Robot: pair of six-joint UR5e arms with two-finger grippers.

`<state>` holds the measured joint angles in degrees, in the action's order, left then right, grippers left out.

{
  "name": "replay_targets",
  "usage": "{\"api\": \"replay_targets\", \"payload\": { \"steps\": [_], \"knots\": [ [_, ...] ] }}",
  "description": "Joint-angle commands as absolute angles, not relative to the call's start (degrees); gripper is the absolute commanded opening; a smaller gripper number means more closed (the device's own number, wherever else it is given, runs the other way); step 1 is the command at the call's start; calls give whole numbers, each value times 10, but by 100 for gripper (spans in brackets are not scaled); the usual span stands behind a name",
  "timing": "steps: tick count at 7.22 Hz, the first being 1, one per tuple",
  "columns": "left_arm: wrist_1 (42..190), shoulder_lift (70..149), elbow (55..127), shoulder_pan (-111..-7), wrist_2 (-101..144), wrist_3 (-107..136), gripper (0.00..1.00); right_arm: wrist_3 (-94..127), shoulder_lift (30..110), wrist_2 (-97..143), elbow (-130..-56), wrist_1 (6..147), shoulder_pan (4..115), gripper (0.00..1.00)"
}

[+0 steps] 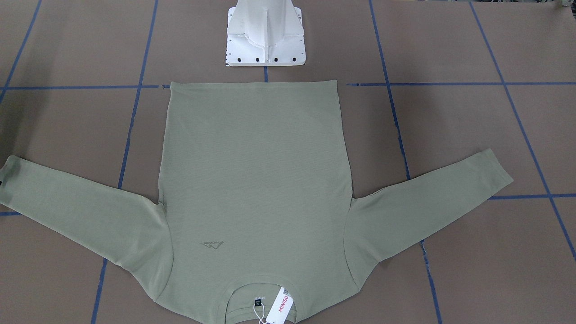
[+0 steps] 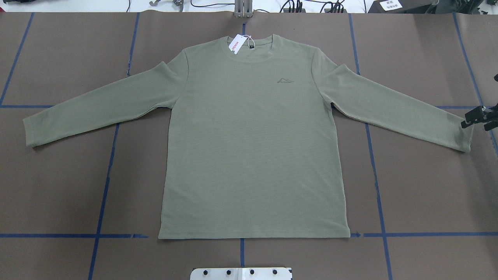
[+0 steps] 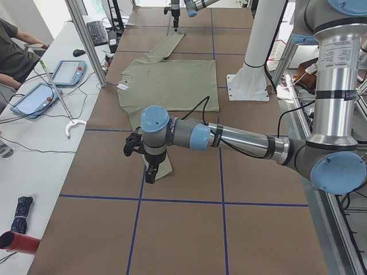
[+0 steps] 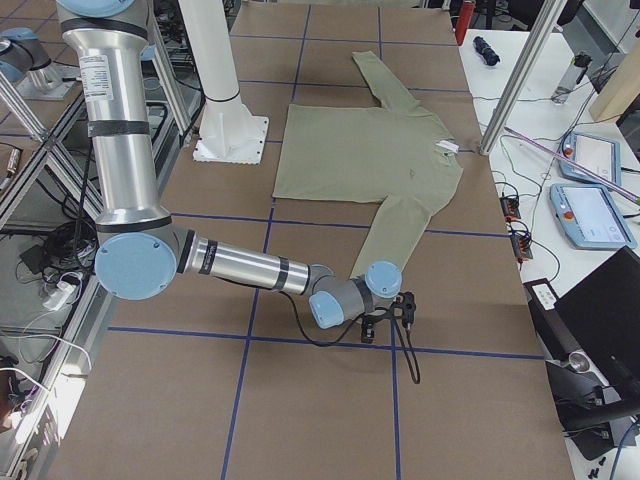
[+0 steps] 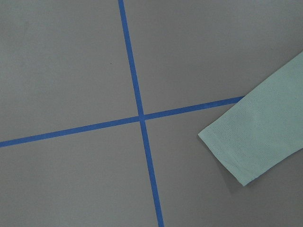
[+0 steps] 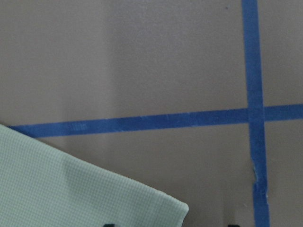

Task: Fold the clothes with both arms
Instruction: 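Move the right gripper toward the nearest sleeve cuff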

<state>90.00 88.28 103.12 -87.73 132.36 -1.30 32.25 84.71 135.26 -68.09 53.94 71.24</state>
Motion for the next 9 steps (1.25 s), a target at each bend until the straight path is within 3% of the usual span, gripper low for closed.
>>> {"api": "replay_targets", "payload": {
  "steps": [1, 2, 6, 9],
  "knots": [
    [900, 883, 1032, -878, 1324, -12, 100, 331, 845, 1351, -679, 541, 713, 6],
    [900, 883, 1032, -878, 1324, -12, 100, 331, 845, 1352, -679, 541, 712, 0],
    [900, 884, 1032, -878, 1325, -12, 100, 378, 815, 1362, -693, 545, 714, 0],
    [899, 889, 1042, -877, 1326, -11, 100, 380, 836, 1370, -818, 545, 718, 0]
  ]
}}
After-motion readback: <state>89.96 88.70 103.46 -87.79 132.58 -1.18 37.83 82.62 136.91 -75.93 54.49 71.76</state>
